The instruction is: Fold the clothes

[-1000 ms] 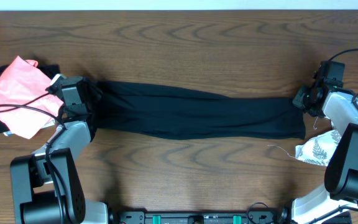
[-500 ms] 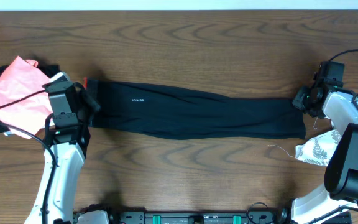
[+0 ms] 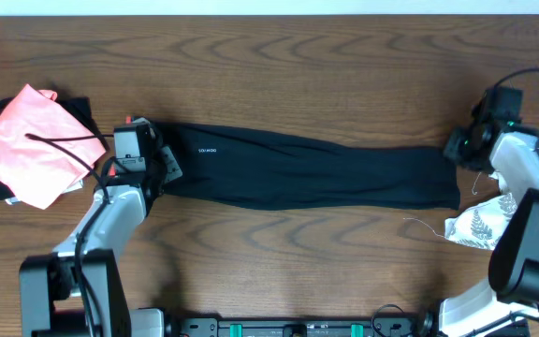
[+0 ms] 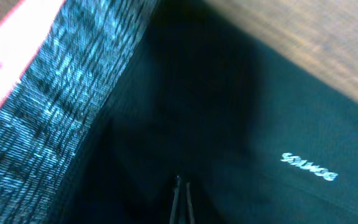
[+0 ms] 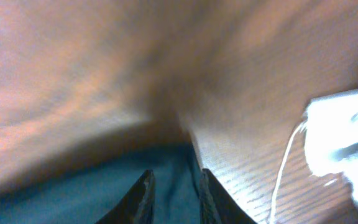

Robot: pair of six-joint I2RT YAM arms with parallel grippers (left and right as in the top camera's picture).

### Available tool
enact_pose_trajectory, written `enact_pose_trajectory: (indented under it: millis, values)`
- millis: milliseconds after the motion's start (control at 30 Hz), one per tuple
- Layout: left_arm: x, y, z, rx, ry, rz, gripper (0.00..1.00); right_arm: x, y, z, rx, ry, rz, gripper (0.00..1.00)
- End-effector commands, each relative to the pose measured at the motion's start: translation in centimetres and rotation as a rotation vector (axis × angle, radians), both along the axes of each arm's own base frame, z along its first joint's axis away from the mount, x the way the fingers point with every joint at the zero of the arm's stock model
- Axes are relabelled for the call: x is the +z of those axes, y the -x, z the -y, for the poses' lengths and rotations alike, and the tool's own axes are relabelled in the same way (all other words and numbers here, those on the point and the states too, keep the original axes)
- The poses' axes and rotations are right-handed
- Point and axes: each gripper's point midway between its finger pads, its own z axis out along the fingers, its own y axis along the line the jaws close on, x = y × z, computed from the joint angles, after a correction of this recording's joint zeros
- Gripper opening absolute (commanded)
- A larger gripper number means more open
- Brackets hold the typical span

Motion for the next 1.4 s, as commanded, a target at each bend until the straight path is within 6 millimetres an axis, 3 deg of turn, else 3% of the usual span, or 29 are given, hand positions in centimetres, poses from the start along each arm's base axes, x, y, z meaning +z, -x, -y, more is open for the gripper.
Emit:
enact_pose_trajectory:
  millis: [0,100,200,333,433,533,800,1200,1367]
  values:
    - [-0.5,-0.1,0.1,-0.017,-0.001,-0.02,0.06,7.1,-3.0,-1.0,0.118,0.016,0.177,0.3]
    - [-0.8,0.4,0.2,-0.018,0.0,-0.044,0.06,7.5,-2.3,-4.5,0.248,-0.077,0.164,0.31]
    - [-1.0,0.7,0.2,-0.017,0.002,-0.058,0.06,5.3,0.3,-7.3,0.31,-0.137,0.03,0.25]
    - [-1.1,0.9,0.2,-0.017,0.002,-0.066,0.07,2.4,2.6,-9.4,0.352,-0.171,-0.084,0.21]
    - [-1.2,1.1,0.2,-0.017,0.004,-0.077,0.09,0.3,4.0,-10.0,0.359,-0.187,-0.14,0.21]
    - [-1.4,1.5,0.3,-0.017,0.005,-0.093,0.31,-1.6,4.8,-10.0,0.354,-0.194,-0.164,0.21]
    - [-1.6,1.9,0.4,-0.021,0.013,-0.114,0.59,-4.9,5.6,-8.0,0.319,-0.101,-0.208,0.22]
    - [-1.9,2.5,1.2,-0.041,0.05,-0.138,0.64,-5.2,5.7,-3.3,0.179,-0.043,-0.21,0.24]
    - [-1.6,2.1,1.1,-0.042,0.049,-0.119,0.65,-5.1,5.4,-3.8,0.176,-0.116,-0.176,0.25]
